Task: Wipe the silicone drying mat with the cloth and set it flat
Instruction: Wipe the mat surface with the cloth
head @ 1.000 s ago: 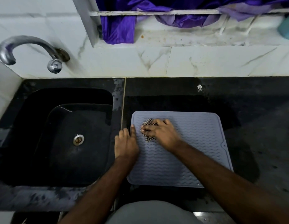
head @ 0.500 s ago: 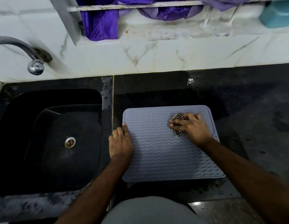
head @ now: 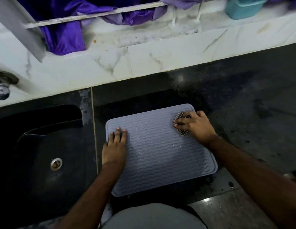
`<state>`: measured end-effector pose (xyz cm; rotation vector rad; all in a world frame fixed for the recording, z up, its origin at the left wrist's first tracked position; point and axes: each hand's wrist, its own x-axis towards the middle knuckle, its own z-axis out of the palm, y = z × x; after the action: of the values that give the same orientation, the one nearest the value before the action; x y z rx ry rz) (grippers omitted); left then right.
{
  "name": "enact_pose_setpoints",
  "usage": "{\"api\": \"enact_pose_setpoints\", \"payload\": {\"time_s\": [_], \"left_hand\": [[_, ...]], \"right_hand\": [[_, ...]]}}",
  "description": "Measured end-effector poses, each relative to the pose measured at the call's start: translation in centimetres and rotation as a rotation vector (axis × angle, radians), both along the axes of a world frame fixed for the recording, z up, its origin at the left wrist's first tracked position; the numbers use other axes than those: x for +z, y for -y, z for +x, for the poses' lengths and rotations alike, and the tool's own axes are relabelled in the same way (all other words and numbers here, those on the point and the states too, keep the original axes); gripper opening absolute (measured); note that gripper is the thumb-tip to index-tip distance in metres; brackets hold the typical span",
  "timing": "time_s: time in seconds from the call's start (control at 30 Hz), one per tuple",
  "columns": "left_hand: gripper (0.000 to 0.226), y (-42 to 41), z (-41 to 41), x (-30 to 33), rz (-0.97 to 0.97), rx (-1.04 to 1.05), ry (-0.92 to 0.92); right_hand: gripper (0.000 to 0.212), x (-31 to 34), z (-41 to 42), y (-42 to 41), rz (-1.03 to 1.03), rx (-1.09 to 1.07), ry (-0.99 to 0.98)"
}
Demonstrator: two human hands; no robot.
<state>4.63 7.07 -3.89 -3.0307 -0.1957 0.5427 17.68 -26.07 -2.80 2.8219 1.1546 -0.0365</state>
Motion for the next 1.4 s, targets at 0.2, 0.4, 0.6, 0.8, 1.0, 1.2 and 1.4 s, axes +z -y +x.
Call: {"api": "enact_pose_setpoints", "payload": {"time_s": [0.2,0.4,0.6,0.8,1.0,1.2,1.4], "left_hand": [[0.069,0.2,0.3,0.0,-0.018,0.015,-0.011],[0.071,-0.1,0.6,0.5,-0.042,-0.011,-0.045],[0.071,-3.4,0.0,0.5,-0.385,0.04,-0.018],[0.045,-6.7,-2.3,-0.5,-0.53,0.139,0.145],[0.059,-7.4,-2.6,-0.5,-0.385,0.127,0.1],[0.037,-7.1,-2.6,-0.1,-0.342,0.196,0.095],[0.054,-6.3,-1.4,1.2,-0.211,0.221,0.053]], "right_hand": [[0.042,0.6,-2.0,2.3,-0.039,-0.24,0.069],[0.042,2.3,-5.5,-3.1,-0.192,-0.74,-0.074],[0.059,3.9,-5.5,-9.8,0.329,-0.668,-0.361],[0.063,2.7,-7.0,-19.5,0.469,-0.203,-0.431],[0.052,-0.8,-8.7,-22.8,0.198,0.148,-0.295],[0.047,-1.2,-7.8,-21.8,0.016,0.196,-0.219],[0.045,-1.3,-7.2,-18.9,-0.038,0.156,-0.153]]}}
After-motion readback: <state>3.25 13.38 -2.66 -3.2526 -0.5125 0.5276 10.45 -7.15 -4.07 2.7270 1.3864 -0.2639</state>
